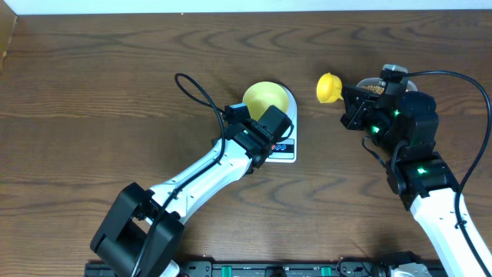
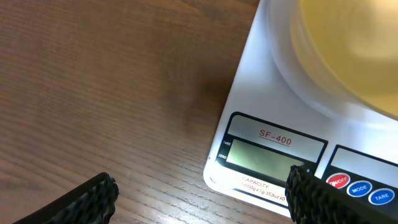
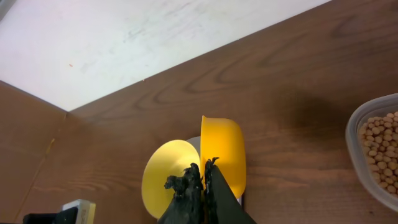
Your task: Scoop item into bowl and weigh 50g on scale
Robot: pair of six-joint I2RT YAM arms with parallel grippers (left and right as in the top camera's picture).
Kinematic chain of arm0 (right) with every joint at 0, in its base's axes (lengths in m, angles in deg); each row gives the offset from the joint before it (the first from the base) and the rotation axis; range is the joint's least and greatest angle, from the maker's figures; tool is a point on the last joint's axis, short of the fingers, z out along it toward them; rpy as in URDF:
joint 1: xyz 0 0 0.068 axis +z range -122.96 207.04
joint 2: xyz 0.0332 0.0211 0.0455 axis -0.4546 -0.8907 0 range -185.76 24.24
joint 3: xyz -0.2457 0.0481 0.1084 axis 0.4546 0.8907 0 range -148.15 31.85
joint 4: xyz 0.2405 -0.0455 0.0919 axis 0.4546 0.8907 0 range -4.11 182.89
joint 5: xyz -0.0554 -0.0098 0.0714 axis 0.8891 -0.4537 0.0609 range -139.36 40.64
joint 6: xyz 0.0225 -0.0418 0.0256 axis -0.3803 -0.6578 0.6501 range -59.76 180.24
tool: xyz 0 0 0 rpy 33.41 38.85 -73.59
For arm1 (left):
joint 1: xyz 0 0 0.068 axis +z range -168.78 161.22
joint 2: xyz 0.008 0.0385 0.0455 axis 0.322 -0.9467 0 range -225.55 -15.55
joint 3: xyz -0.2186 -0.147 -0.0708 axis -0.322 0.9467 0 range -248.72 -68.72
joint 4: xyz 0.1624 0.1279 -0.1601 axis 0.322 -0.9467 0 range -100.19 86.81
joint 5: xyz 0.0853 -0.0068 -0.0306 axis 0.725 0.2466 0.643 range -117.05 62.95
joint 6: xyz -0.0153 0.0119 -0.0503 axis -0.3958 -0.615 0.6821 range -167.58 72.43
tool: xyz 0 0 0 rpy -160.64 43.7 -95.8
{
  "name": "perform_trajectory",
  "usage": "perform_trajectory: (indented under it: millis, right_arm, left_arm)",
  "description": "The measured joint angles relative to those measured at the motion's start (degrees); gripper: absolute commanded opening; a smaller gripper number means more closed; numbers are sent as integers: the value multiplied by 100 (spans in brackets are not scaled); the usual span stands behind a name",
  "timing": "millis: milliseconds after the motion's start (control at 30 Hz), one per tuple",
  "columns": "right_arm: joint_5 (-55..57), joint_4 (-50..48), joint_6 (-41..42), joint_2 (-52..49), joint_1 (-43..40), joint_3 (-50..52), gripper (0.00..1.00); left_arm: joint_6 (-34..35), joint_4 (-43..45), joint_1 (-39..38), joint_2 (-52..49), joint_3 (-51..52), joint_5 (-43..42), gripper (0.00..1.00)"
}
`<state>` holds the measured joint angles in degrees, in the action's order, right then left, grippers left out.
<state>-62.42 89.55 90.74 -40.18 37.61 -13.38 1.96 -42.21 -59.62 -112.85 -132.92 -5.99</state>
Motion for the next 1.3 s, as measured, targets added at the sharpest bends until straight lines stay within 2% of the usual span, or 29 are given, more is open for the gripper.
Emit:
perform_trajectory:
  millis: [600,1300]
  right_arm:
    - [0,-2,0,0,0,0,1]
    - [0,-2,0,0,0,0,1]
  left_arm:
    - [-2,109,-328,0,0,28,88]
    - [-2,203,-332,0,0,31,88]
